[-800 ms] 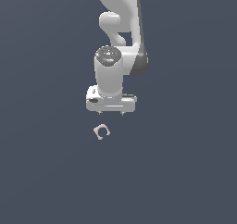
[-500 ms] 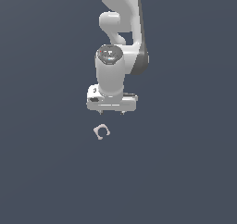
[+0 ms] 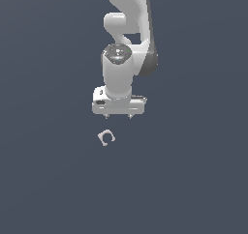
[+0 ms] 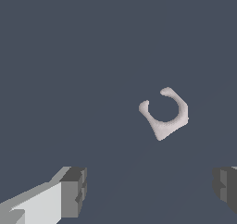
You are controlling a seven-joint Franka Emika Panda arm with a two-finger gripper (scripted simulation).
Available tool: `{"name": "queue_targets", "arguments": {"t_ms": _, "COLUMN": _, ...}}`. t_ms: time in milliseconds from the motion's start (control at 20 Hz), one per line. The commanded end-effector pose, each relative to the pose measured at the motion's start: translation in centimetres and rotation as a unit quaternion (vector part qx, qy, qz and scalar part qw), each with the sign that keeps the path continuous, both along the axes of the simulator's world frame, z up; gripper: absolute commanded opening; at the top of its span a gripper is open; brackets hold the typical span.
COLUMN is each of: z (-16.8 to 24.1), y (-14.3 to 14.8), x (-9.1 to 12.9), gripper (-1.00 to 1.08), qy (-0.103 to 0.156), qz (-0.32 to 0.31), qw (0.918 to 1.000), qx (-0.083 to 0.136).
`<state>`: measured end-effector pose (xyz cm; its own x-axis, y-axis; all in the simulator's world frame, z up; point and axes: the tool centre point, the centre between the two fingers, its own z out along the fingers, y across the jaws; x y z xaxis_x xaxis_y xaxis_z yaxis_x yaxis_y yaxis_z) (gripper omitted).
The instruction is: Pick up the object and move it to a goal position.
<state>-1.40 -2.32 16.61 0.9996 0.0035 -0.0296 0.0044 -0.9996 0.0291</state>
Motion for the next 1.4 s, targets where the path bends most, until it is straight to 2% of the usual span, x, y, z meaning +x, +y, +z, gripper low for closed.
{"name": "queue_targets", "arguments": {"t_ms": 0, "z": -0.1, "y": -0.1, "x": 0.0, "gripper": 1.00, "qy": 0.000, "qz": 0.003, "qw": 1.0000, "qx": 0.000}}
{"name": "queue_targets", "arguments": {"t_ms": 350, "z": -1.0, "y": -0.7, "x": 0.4, "gripper": 1.00, "qy": 0.000, "qz": 0.031, "qw": 0.9995, "qx": 0.002}}
{"name": "queue_targets", "arguments": {"t_ms": 750, "z": -3.0, "y": -2.2, "x": 1.1, "gripper": 1.00, "qy": -0.002, "qz": 0.094, "qw": 0.9955, "qx": 0.006}}
{"name": "queue_targets", "arguments": {"t_ms": 1350, "z": -7.2, "y": -5.3, "x": 2.2, "gripper": 1.00, "qy": -0.006, "qz": 0.218, "qw": 0.9757, "qx": 0.014}}
